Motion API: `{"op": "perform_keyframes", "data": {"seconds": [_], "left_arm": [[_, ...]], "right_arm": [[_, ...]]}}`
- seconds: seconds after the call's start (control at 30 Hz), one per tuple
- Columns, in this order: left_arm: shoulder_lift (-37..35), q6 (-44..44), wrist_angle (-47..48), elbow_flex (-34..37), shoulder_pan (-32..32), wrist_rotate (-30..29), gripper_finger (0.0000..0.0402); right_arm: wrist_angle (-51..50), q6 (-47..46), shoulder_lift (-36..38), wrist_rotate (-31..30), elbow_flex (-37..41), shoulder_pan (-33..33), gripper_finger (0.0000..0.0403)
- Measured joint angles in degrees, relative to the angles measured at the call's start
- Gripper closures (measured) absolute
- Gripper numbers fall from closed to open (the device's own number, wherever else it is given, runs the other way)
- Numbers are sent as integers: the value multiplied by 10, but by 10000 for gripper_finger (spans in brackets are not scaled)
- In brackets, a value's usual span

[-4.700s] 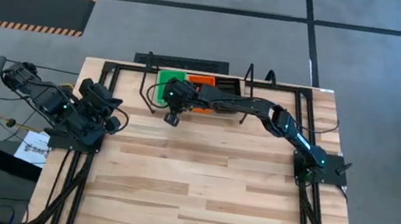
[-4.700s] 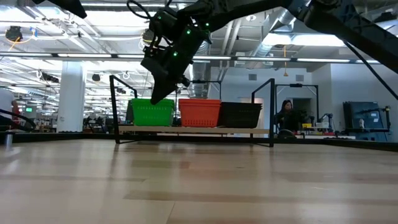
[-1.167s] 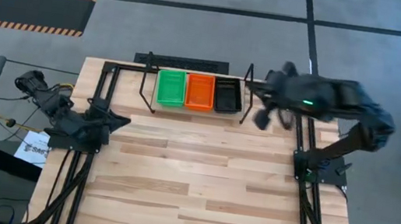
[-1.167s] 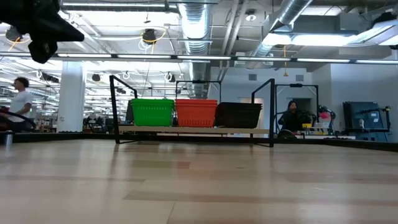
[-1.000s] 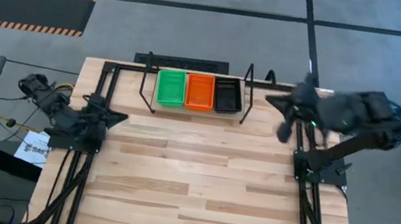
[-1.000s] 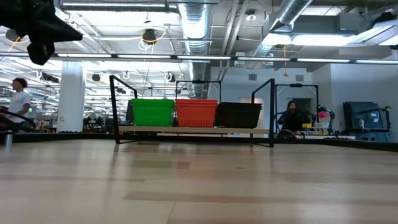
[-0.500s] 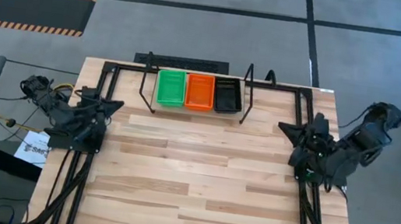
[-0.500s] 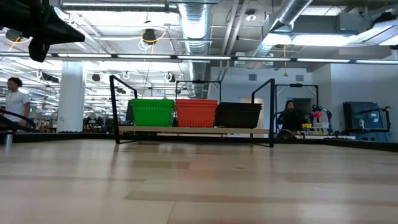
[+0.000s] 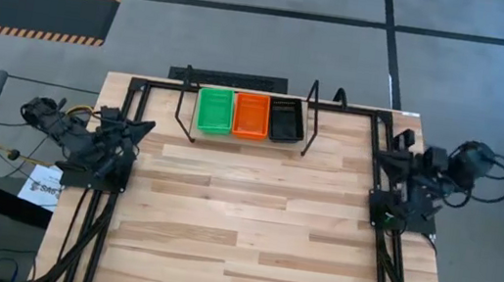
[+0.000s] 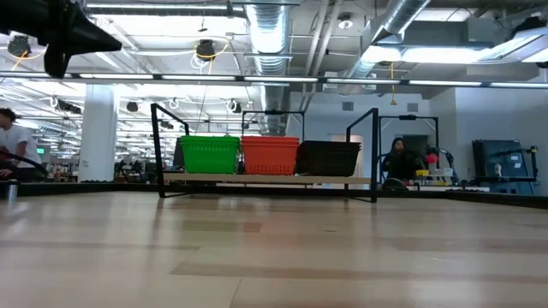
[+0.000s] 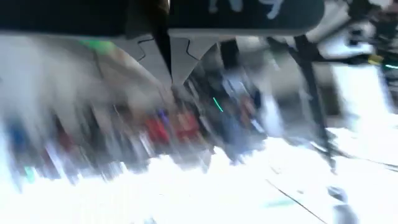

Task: Stack baskets on shelf by color
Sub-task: Return to Home Position

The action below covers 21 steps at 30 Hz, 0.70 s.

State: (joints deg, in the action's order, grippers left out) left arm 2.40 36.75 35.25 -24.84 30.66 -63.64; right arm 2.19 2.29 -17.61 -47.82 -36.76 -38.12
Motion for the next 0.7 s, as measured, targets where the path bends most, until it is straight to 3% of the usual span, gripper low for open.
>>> {"op": "perform_keyframes", "data": {"seconds": [0.07,0.13,0.37,0.57,0.7], "left_arm": [[12,-22,-25,0,-11,5,401],[29,-48,-58,0,-26,20,401],[112,-123,-143,0,-114,121,401],[141,-93,-102,0,-234,305,401],[141,-87,-97,0,-308,426,401]], "right_arm": [[91,99,20,70,34,21,403],[115,128,37,85,56,42,403],[33,5,68,125,81,104,403],[19,-4,81,197,81,135,403],[-13,-28,94,197,81,148,403]]}}
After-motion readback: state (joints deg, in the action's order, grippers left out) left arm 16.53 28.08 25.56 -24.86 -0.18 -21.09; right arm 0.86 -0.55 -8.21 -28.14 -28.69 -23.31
